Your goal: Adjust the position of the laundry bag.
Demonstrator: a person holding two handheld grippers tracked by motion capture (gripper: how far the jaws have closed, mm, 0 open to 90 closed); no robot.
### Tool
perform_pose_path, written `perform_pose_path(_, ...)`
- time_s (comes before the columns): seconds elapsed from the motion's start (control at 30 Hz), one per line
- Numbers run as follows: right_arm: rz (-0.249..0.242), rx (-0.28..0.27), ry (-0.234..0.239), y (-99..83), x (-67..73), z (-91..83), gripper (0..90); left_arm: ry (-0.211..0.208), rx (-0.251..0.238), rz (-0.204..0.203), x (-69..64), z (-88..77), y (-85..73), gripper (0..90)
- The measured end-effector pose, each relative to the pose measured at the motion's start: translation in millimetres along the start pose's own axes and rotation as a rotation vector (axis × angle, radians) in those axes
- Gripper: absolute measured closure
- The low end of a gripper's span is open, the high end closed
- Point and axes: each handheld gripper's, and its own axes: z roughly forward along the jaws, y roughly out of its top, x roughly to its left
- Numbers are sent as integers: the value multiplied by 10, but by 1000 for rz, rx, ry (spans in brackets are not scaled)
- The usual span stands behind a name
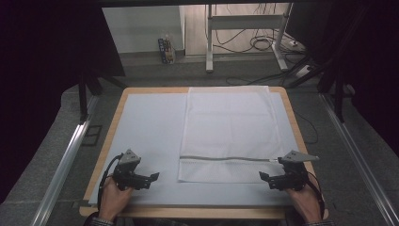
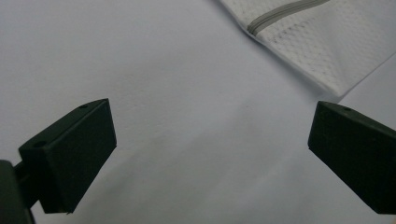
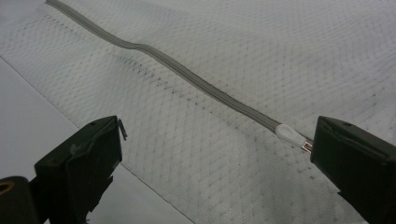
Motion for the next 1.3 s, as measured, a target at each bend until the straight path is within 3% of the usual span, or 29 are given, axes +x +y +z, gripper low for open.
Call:
perform_pose_path(0.1,11,-6,23,3,7,11,22,6,3,11,-21,-5,11,3)
perform_pose_path(0.37,-13,5,23,16,45,26,22,33,21,30,-39,-13,32,1)
perform_pose_path(0.53,4,-16,43,23,42,15,23,5,14,44,-50,-8,55,0)
perform_pose_path(0.73,-21,-30,33,46,66,-15,30,-14,-8,36,-33,-20,82,0)
perform_pose_path(0.93,-34,-24,30,39,63,0,28,5,-11,60,-60,-15,109,32)
perform_pose_path(1.3,-16,-12,17,81,2,29,38,12,8,69,-128,165,241,85)
